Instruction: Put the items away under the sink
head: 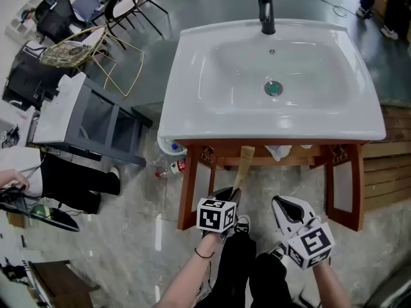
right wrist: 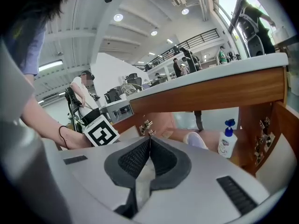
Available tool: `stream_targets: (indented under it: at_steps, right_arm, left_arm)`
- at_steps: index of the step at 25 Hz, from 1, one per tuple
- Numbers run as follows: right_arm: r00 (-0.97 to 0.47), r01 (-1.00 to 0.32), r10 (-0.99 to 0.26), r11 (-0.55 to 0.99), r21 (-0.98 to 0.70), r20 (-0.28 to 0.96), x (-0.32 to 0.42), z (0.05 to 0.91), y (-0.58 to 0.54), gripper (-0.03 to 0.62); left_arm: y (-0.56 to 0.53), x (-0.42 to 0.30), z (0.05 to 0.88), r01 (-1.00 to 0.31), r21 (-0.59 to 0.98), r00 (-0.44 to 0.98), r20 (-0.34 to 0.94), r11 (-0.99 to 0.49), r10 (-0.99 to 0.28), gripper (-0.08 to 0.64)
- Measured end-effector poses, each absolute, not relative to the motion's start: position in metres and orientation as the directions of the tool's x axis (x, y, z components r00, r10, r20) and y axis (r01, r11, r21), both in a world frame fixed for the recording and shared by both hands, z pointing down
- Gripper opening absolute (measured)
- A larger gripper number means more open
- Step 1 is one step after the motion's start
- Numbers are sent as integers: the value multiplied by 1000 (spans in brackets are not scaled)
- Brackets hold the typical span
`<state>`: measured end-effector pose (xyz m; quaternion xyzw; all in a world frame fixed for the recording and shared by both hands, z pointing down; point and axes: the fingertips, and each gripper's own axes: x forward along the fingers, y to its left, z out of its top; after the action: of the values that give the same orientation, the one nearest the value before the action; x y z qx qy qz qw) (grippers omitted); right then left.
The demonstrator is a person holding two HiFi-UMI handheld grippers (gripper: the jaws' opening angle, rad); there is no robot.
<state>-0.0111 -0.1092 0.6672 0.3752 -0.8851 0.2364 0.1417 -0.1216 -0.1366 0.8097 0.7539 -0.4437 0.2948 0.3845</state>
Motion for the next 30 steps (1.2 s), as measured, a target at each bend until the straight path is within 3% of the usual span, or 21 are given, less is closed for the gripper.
stream_targets:
  at_steps: [6, 12, 22, 30]
  right_arm:
    - [-687, -722, -589, 617, -312, 425, -12, 688, -109, 15]
    - [-679, -732, -601, 602, -320, 422, 4, 716, -108, 15]
    - [-646, -762, -611, 554, -335, 458, 39, 768, -95, 15]
    - [-626, -780, -625, 519, -350, 467, 55, 791, -87, 15]
  left_arm:
    - [-158, -123, 844, -905, 244, 387, 812, -347, -437, 66]
    - [-188, -122, 880, -909, 303, 402, 817, -285, -414, 66]
    - [-250, -122, 915, -864, 495, 366, 740, 88, -564, 66]
    - [-286, -112, 921, -907, 420, 327, 733, 19, -597, 67]
